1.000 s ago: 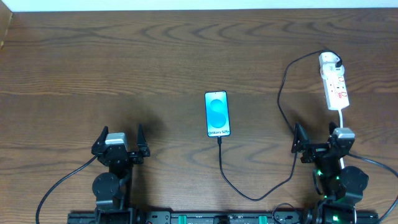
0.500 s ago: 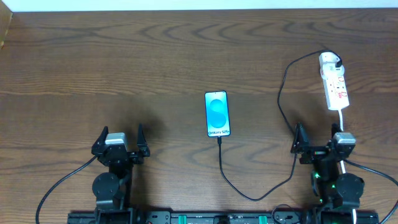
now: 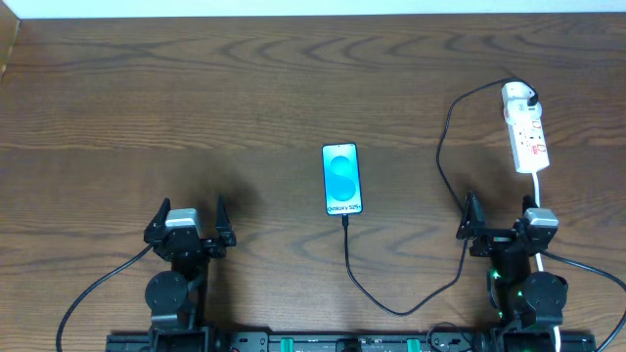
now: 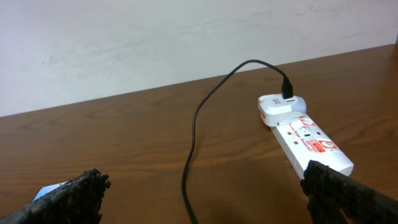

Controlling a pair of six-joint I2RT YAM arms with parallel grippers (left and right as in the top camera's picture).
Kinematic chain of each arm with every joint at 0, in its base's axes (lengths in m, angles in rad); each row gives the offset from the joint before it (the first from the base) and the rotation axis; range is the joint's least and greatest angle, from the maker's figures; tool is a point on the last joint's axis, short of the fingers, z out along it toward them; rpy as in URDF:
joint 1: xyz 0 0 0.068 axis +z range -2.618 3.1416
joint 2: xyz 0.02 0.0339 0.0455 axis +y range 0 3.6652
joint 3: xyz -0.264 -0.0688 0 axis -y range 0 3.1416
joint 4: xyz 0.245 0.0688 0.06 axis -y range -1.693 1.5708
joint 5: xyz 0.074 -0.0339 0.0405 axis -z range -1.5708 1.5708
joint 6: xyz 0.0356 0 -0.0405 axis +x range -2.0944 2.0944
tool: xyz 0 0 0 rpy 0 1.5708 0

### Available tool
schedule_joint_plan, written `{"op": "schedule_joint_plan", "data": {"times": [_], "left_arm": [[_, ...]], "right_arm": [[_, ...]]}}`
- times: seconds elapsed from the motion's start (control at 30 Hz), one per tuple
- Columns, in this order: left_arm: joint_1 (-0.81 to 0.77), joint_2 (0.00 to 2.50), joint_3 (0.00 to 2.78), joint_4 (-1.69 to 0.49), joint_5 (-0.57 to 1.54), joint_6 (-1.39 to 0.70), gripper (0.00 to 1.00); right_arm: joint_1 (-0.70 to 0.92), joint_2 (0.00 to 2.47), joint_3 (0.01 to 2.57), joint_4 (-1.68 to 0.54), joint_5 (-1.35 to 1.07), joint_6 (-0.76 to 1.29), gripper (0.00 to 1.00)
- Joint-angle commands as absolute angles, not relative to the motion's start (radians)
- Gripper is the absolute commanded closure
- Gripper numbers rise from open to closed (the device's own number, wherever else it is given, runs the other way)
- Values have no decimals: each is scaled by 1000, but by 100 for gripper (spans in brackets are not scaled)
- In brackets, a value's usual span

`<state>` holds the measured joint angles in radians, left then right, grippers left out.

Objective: Plug charger to phone and switch on socket

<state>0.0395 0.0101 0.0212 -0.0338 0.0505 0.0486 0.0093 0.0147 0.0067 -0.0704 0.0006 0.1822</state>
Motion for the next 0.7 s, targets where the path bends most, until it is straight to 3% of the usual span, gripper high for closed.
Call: {"op": "schedule_joint_plan", "data": {"times": [0.0,0.4,0.67], "left_arm": [[46,4,4,-70,38,40,8],[46,4,4,-70,38,40,8],[46,4,4,-70,38,40,9]], "right_arm": [[15,5,6,-76,5,133,1],[15,5,5,-70,-89,-73,1],[15,5,5,-69,-92,-64,1]]}}
